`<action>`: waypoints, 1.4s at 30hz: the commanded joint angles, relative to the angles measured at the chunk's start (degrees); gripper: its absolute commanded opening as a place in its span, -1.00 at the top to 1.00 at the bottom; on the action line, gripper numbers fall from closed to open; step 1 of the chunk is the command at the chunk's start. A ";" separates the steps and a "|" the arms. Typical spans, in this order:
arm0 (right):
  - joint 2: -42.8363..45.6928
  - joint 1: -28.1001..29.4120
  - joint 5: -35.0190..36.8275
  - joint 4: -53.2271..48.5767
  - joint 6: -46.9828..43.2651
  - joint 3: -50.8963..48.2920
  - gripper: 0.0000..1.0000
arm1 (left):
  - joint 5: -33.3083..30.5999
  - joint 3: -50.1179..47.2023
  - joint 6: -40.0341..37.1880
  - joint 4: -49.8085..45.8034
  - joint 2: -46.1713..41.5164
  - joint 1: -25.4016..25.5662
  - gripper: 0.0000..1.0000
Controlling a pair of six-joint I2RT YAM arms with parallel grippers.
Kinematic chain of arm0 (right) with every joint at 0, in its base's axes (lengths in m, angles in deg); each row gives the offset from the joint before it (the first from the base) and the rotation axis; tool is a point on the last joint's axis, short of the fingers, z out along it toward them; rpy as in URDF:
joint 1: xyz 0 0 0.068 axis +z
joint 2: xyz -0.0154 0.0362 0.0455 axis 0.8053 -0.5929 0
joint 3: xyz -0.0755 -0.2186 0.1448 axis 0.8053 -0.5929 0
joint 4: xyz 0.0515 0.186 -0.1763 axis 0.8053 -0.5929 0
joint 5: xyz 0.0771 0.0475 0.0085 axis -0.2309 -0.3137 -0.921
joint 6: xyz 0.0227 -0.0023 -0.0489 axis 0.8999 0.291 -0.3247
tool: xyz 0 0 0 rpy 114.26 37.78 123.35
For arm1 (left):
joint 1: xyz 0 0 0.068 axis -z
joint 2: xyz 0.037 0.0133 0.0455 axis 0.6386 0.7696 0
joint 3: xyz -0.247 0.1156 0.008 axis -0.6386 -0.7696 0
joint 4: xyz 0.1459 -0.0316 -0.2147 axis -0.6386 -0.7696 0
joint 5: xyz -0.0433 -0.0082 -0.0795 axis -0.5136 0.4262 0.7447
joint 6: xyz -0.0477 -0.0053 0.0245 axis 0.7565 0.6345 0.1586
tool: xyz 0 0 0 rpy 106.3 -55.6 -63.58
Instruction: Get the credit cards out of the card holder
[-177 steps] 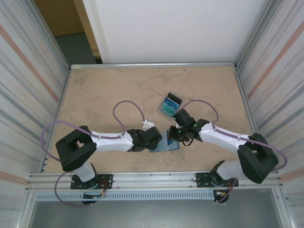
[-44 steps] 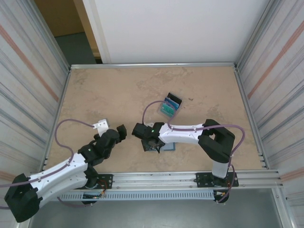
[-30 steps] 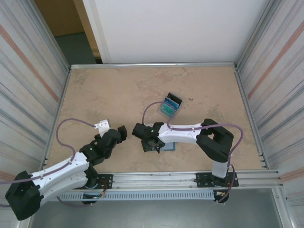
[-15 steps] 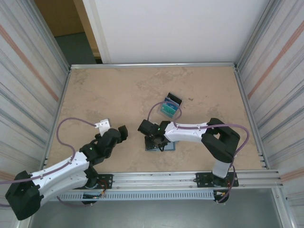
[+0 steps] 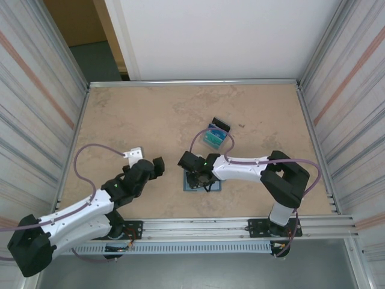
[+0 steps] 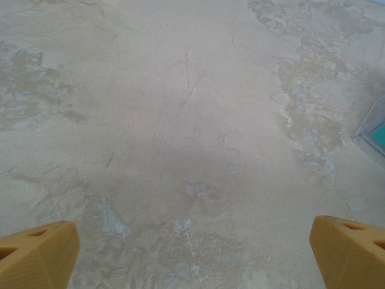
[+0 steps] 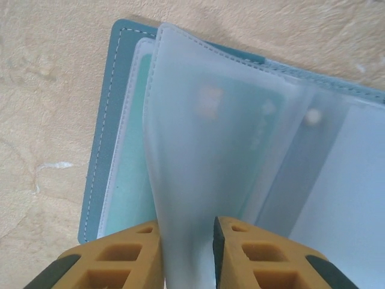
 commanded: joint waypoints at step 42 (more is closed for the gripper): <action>12.60 -10.79 6.60 -2.99 -1.77 -11.57 0.37 | 7.47 8.21 -15.47 3.43 15.48 7.52 -0.97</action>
